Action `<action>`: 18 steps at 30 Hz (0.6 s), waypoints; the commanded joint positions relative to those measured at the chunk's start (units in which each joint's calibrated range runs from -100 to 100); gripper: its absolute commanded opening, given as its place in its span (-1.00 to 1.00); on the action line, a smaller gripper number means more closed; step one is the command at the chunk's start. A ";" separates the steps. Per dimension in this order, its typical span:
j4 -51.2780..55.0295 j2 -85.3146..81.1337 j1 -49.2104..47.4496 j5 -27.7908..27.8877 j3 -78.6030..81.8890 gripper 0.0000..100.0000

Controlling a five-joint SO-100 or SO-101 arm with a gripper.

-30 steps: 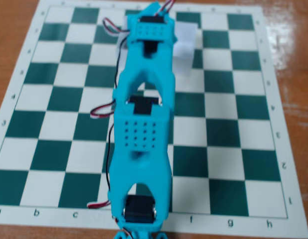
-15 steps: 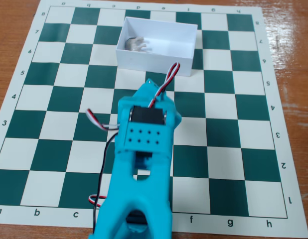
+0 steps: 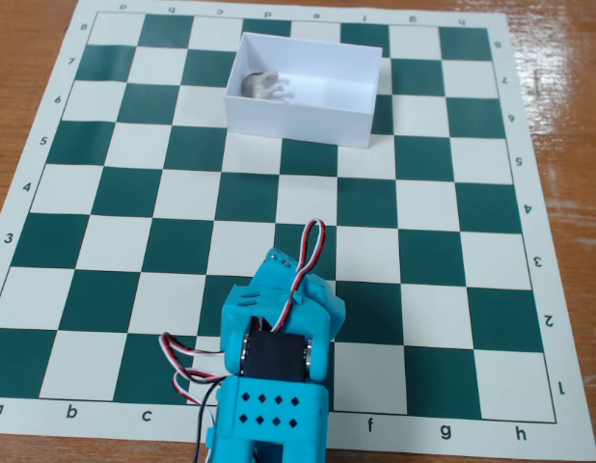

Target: Grab the toy horse and put it in the box.

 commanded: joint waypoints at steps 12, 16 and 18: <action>16.63 -2.71 -2.11 0.26 0.36 -1.00; 16.63 -2.71 -2.68 0.16 0.36 -1.00; 16.63 -2.62 -2.75 0.16 0.36 -1.00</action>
